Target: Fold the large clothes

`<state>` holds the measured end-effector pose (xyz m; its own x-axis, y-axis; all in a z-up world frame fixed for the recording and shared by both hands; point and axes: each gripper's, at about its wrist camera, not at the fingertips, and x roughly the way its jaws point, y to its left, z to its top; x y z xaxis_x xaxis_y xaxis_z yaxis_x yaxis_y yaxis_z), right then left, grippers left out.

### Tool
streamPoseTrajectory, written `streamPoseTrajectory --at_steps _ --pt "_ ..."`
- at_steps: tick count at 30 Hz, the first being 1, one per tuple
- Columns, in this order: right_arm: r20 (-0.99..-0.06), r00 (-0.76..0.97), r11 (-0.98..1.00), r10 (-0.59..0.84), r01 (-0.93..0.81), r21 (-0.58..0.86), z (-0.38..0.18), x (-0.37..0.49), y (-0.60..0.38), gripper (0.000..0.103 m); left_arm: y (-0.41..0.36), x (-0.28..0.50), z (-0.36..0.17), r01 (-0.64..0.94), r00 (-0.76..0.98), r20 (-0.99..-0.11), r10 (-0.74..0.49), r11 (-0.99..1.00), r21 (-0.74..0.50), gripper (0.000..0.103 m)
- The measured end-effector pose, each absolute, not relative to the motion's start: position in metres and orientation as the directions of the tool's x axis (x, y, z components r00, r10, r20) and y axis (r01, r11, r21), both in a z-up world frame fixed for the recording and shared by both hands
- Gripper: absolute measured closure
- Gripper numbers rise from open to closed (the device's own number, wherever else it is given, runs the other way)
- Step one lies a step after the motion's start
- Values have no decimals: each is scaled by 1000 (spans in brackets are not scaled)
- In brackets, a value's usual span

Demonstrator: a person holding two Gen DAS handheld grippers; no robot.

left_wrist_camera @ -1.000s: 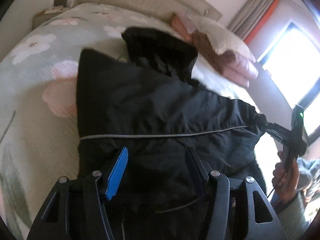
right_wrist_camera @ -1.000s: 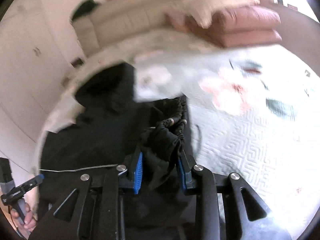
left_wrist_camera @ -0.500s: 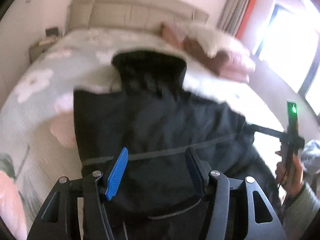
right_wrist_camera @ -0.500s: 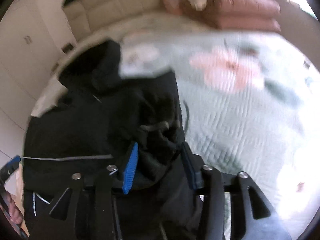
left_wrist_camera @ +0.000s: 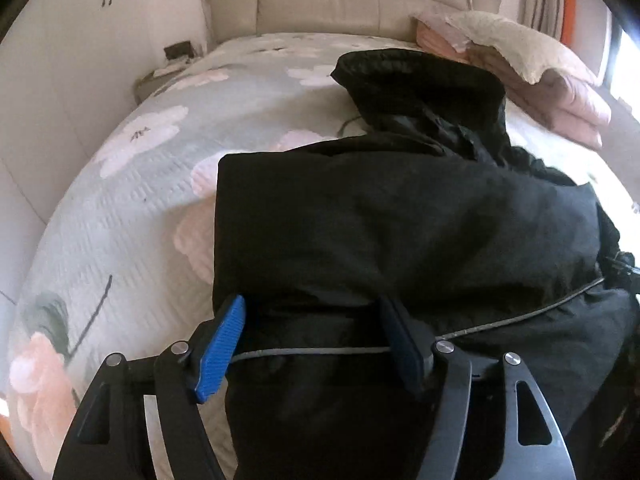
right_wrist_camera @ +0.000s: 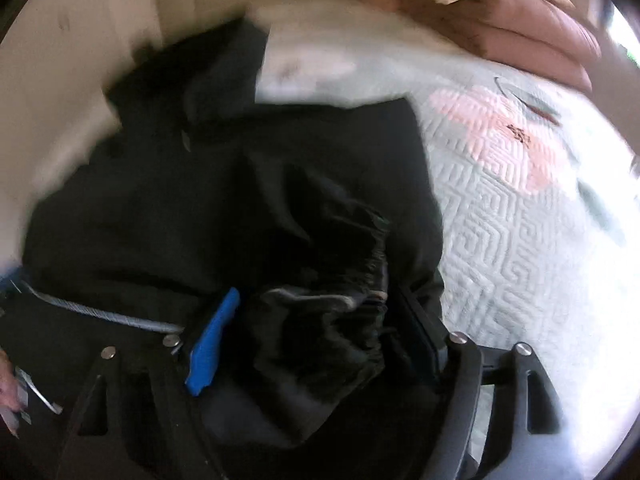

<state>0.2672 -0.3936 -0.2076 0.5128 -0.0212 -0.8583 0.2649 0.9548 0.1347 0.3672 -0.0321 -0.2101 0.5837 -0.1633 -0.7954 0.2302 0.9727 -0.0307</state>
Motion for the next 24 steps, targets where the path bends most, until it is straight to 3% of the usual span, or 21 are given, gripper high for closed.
streamPoseTrajectory --at_steps 5,6,11,14,17,20,24 --pt "-842 525 973 -120 231 6 -188 259 -372 29 -16 364 -194 230 579 -782 -233 966 -117 32" --pt "-823 556 974 -114 225 17 -174 249 -367 33 -14 358 -186 239 592 -763 -260 961 -141 33" --pt "-712 694 987 -108 160 6 -121 197 -344 33 -10 300 -150 354 628 -665 -403 910 -217 34" --pt "-769 634 992 -76 130 9 -141 196 -337 33 -15 292 -170 354 569 -712 -412 904 -241 34" --pt "-863 503 983 -50 179 47 -198 207 -346 33 -21 306 -213 288 521 -794 -314 940 -183 33" --pt "-772 634 977 -43 189 101 -209 186 -346 26 -25 303 -218 273 573 -765 -294 949 -160 32" --pt "-764 639 976 -85 206 64 -207 181 -339 26 -25 294 -221 271 611 -734 -295 950 -156 32"
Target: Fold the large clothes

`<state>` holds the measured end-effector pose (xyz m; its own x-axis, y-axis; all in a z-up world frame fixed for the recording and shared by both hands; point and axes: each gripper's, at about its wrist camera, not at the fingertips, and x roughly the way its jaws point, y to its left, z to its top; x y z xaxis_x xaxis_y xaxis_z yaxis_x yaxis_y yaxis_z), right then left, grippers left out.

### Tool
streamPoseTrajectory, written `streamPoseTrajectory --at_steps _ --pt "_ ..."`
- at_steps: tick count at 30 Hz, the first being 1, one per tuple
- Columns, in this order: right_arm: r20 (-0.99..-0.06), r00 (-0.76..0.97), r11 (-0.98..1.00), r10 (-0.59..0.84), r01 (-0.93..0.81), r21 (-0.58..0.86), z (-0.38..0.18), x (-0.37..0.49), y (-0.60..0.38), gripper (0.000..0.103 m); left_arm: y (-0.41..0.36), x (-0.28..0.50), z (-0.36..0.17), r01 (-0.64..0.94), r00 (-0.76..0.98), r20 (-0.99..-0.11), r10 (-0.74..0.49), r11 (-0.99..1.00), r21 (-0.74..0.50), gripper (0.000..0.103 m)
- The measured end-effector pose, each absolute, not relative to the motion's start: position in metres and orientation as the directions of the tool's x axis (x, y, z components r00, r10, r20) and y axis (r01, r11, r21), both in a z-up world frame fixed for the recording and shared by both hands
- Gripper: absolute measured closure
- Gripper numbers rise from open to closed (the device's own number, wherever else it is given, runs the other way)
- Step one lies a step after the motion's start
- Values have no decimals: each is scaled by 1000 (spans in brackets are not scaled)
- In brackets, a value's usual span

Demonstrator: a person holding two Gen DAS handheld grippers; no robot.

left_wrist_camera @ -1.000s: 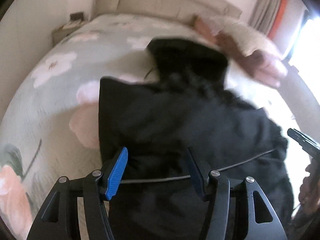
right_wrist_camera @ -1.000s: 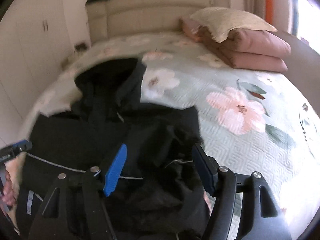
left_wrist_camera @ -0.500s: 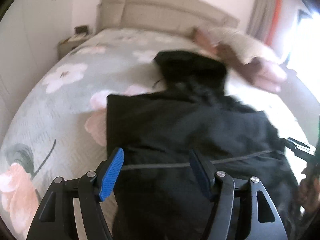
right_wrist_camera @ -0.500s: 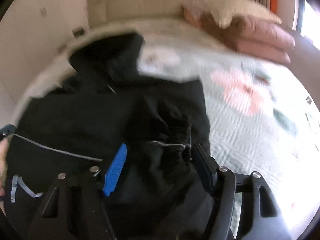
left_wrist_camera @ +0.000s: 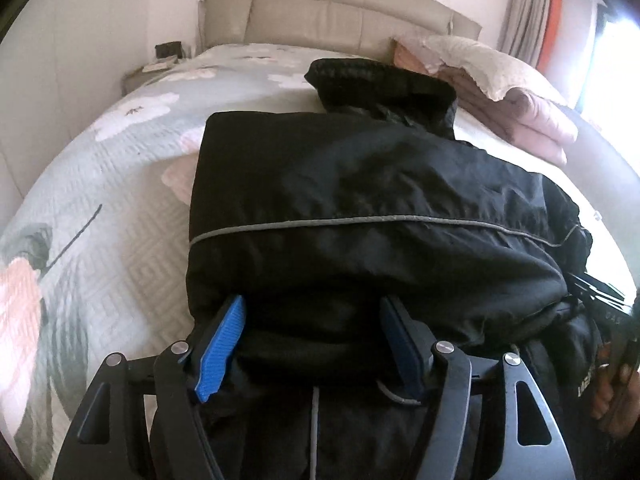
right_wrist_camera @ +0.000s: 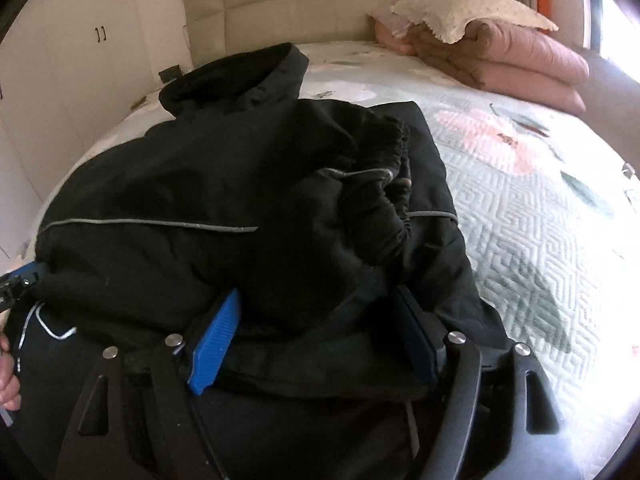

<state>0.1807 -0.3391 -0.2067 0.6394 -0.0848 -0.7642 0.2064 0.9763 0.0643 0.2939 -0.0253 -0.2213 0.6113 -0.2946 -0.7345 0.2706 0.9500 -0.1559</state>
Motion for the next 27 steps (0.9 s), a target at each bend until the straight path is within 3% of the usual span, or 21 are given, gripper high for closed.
streamPoseTrajectory --at_steps 9,22,27 --pt "-771 617 975 -155 222 -18 -211 189 -327 24 -26 296 -222 276 608 -745 -273 953 -124 31" --pt "-739 663 976 -120 216 34 -207 175 -333 22 -11 272 -212 273 668 -674 -316 946 -173 30" --pt "-750 643 975 -156 220 -15 -207 180 -329 20 -14 283 -207 270 619 -723 -307 948 -171 30"
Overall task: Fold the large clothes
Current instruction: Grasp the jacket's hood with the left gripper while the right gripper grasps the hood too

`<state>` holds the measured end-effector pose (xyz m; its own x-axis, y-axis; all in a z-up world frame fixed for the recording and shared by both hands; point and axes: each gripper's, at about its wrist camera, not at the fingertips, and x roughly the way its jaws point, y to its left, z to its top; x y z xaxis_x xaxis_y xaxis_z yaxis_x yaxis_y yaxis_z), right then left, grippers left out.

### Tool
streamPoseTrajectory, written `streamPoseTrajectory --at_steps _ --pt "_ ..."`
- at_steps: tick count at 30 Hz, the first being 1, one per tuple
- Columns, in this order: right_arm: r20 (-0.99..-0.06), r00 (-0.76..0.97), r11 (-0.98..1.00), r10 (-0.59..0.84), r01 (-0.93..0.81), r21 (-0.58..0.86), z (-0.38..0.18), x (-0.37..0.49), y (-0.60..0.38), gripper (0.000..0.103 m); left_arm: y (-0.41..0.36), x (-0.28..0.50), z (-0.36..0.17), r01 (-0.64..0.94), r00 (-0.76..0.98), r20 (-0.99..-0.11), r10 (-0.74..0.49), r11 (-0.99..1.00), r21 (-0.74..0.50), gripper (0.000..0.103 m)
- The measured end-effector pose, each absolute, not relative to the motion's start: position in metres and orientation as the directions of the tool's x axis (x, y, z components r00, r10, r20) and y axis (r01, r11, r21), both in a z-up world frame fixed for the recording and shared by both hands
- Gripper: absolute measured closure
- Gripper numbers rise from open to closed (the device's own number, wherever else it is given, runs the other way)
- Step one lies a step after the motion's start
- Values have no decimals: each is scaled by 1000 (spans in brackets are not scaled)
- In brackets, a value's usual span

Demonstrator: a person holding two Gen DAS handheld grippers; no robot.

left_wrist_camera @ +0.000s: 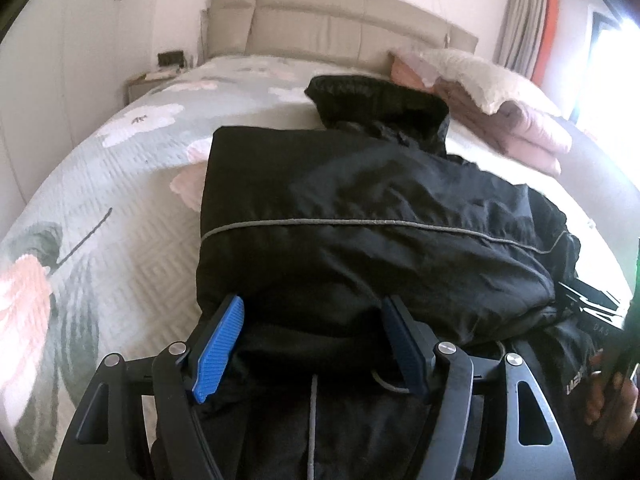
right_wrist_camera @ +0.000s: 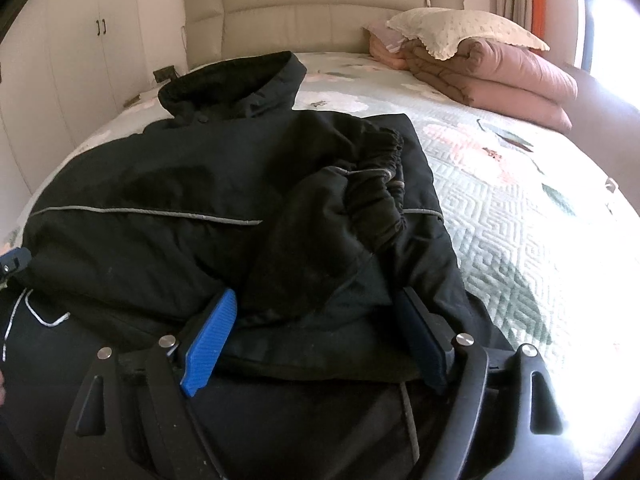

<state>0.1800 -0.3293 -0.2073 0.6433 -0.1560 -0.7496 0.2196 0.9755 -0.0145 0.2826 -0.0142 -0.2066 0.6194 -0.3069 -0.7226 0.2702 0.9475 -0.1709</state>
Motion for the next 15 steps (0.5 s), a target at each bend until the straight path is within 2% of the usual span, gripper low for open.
streamPoseTrajectory --at_steps 3,6,9,12,15 --pt "-811 571 975 -126 220 4 -197 192 -333 20 -17 291 -180 274 564 -760 -324 941 -198 30" --pt "-845 528 973 -83 227 46 -165 208 -344 20 -20 308 -125 295 569 -745 -349 932 -212 30" --pt "-818 571 969 -74 235 76 -120 241 -362 19 -28 350 -87 320 580 -730 -362 925 -205 30" --pt "-781 620 964 -78 246 99 -92 303 -385 19 -37 409 -76 295 603 -720 -344 934 -199 30" --pt "-763 644 952 -55 265 155 -83 374 -405 19 -52 485 -83 276 573 -728 -377 925 -262 30"
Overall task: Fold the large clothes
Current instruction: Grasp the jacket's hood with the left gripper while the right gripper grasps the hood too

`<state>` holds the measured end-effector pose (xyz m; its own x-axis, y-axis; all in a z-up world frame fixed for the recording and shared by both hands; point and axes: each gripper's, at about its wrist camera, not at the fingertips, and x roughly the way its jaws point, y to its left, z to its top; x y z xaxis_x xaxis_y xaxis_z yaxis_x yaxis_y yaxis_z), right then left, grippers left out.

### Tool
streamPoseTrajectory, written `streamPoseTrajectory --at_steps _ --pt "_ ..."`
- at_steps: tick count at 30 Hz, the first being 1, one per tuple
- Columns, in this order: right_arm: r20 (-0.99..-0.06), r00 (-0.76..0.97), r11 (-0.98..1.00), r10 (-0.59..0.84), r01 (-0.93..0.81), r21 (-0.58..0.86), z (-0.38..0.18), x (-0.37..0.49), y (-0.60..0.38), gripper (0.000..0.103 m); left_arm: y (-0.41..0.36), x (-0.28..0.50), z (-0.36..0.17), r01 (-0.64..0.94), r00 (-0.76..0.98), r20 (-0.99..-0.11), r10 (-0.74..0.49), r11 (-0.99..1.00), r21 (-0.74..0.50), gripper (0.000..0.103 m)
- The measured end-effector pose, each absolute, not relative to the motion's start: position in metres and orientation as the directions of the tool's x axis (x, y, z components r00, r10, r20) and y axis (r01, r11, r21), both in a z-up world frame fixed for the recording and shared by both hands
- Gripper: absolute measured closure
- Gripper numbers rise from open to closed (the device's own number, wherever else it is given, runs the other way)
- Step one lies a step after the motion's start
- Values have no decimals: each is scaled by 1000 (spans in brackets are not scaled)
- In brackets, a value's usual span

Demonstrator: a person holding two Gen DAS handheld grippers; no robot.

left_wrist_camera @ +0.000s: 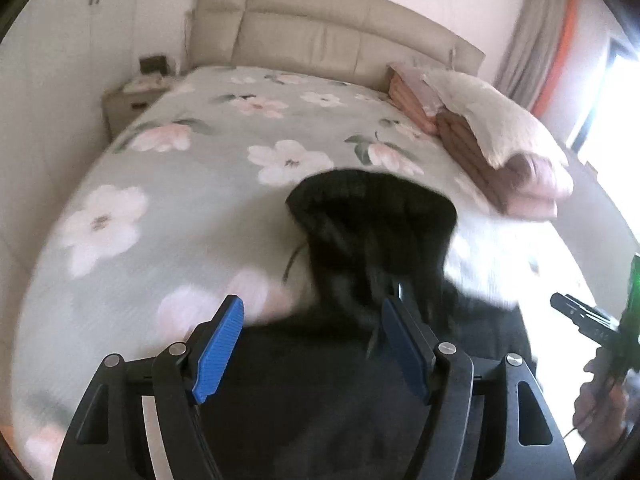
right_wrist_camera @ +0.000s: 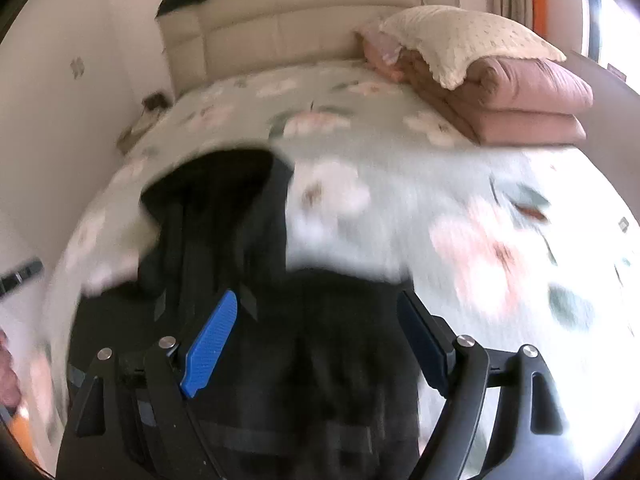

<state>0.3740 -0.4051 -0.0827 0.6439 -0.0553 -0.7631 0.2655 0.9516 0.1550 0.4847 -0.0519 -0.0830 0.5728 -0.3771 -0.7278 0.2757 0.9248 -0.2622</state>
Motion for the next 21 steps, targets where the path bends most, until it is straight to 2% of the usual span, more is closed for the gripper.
streamPoseTrajectory --at_steps 5,8,10,11,12,13,14,15,16,18,20,21 --pt "-789 613 950 46 216 224 -113 494 -411 19 -89 595 -126 255 465 -757 -459 888 -382 30" --pt "-833 550 951 58 223 213 -145 543 -408 19 -113 632 -149 266 428 -789 -441 896 -357 30" --pt "-867 495 956 46 230 182 -169 567 -404 19 -130 651 -170 267 402 -829 -388 916 -299 30" --pt "-880 473 957 54 226 180 -181 579 -402 24 -136 660 -182 260 392 -849 -354 928 -266 31" --pt "-885 462 959 60 221 180 -187 582 -401 51 -139 667 -192 249 392 -862 -322 939 -238 36" --pt "-893 447 962 54 215 166 -195 590 -402 73 -138 672 -199 234 401 -868 -294 949 -213 75" --pt "-894 446 958 43 236 164 -197 589 -409 89 -135 676 -202 215 403 -876 -266 958 -192 93" --pt "-881 468 945 64 255 204 -193 584 -418 89 -121 677 -201 182 404 -865 -298 953 -243 93" --pt "-849 520 922 92 277 269 -183 571 -432 89 -98 673 -192 142 426 -815 -393 919 -369 93" --pt "-815 569 908 110 276 316 -174 551 -445 89 -64 658 -178 116 454 -740 -496 856 -503 90" --pt "-845 524 921 105 269 281 -194 544 -442 87 -52 652 -186 102 423 -738 -527 836 -539 86" --pt "-873 476 926 105 274 261 -211 548 -440 87 -55 655 -200 90 395 -778 -489 863 -497 86"
